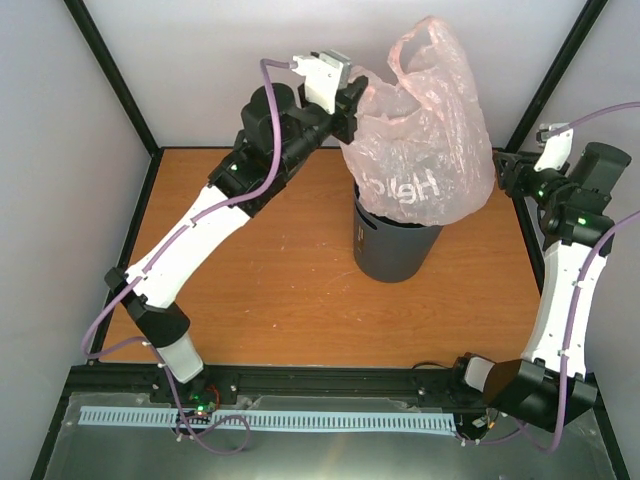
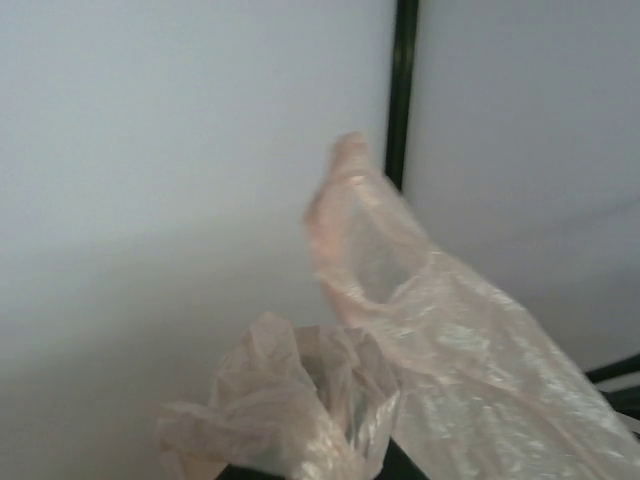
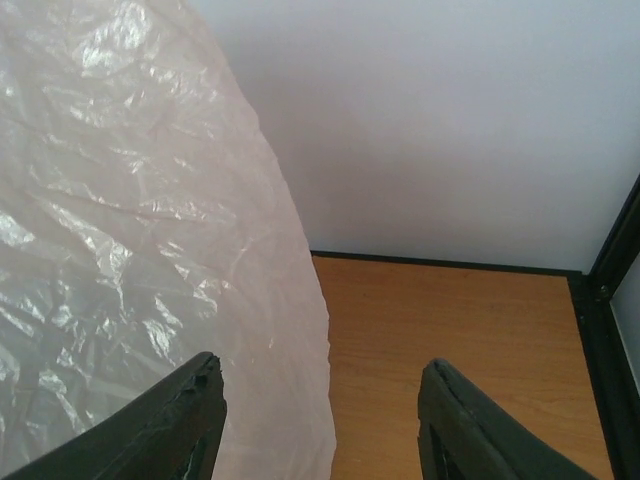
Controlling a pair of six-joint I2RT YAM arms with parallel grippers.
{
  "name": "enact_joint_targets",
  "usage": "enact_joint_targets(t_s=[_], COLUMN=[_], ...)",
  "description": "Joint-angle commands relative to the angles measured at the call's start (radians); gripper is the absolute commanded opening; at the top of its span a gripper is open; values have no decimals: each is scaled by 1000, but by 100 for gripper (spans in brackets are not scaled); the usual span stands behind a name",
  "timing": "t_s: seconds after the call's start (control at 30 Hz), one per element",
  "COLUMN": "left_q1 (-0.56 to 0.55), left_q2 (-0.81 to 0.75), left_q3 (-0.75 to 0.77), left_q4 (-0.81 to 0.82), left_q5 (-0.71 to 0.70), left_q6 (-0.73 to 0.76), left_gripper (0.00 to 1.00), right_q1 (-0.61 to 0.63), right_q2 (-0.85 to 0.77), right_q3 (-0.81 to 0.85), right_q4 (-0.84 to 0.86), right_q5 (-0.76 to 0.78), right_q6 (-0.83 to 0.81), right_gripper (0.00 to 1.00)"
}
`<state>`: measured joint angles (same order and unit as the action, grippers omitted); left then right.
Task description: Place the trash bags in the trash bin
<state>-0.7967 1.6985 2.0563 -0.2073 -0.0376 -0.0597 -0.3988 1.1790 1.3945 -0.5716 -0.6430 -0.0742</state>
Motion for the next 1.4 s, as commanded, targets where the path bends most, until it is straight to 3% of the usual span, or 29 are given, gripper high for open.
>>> enact_joint_targets(t_s=[0.0, 0.2, 0.5, 1.07, 1.23, 1.37], left_q1=[18, 26, 26, 25, 25, 25], left_q2=[13, 49, 5, -33, -34, -23], left_q3=[79, 153, 127, 109, 103, 104], left_q4=[-72, -141, -124, -112, -110, -110], left_q5=[-89, -105, -171, -176, -187, -200], left_q6=[48, 22, 45, 16, 25, 37], left_gripper=[1, 1, 1, 1, 1, 1], right_q1=[-5, -5, 13, 436, 433, 292], right_q2=[4, 18, 36, 140, 157, 95], right_q3=[-17, -42, -41, 102, 164, 186], right_q4=[11, 13, -47, -105, -180, -228], right_q5=[-48, -173, -300, -188, -184, -337], right_q6=[-18, -25, -87, -135, -148, -140], right_gripper=[53, 49, 45, 45, 48, 52])
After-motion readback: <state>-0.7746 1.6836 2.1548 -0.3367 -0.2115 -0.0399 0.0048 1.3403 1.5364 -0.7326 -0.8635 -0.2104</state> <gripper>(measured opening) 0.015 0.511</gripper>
